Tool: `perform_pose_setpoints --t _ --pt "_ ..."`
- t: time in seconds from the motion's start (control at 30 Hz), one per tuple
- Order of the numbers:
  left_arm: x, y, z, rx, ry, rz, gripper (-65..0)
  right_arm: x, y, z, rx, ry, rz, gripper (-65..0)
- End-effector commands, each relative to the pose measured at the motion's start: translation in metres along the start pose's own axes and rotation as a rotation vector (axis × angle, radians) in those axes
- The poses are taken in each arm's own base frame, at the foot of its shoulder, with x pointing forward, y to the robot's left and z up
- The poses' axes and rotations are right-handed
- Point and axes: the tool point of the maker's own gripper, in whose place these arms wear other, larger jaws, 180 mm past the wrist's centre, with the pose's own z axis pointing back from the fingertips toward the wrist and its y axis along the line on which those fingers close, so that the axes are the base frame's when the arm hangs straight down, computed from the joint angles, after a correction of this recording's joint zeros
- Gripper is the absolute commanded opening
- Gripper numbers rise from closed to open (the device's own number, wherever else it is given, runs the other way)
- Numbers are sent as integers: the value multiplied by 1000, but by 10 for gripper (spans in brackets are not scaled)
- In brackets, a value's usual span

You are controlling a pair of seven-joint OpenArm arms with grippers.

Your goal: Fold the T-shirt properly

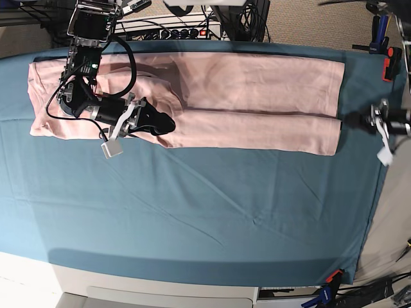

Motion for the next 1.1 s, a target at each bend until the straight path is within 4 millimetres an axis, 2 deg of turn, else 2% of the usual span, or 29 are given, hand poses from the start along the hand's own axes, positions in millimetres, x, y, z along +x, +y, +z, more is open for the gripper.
perform_pose_setpoints --t 0.0,0.1,0.33,0.53,0.57,0.67,0.7,0.77,0.83,0.97,1.07 --pt "12 -3 10 -10 -42 -14 -374 20 5 4 11 -48 37 -470" --pt "3 -7 -1 -37 -33 4 -374 22 5 4 12 -50 41 -470" --pt "3 -25 -29 -112 -48 2 -374 22 5 4 12 -50 41 -470" --pt "2 -30 -37 -131 -48 -2 -383 22 5 4 11 -50 41 -470" --pt "2 -30 -36 -129 -49 -2 -419 21 4 4 9 -49 41 -470" --pt "3 -30 -34 -133 -57 -9 -621 23 -5 12 -30 -60 38 -470" --pt "3 -31 -34 -133 -57 -9 -650 27 -8 17 -44 -81 32 -470" --pt "5 -31 -34 -135 -65 -8 -650 37 -20 36 -91 -139 20 -470" --pt "7 -34 -34 -151 -76 -5 -650 52 -37 67 -165 -219 14 -470" --pt "-1 -36 -34 -158 -30 -56 -650 85 -67 158 -359 -400 30 -470" --pt "4 -45 -35 -168 -36 -96 -650 100 -78 227 -502 -494 57 -470"
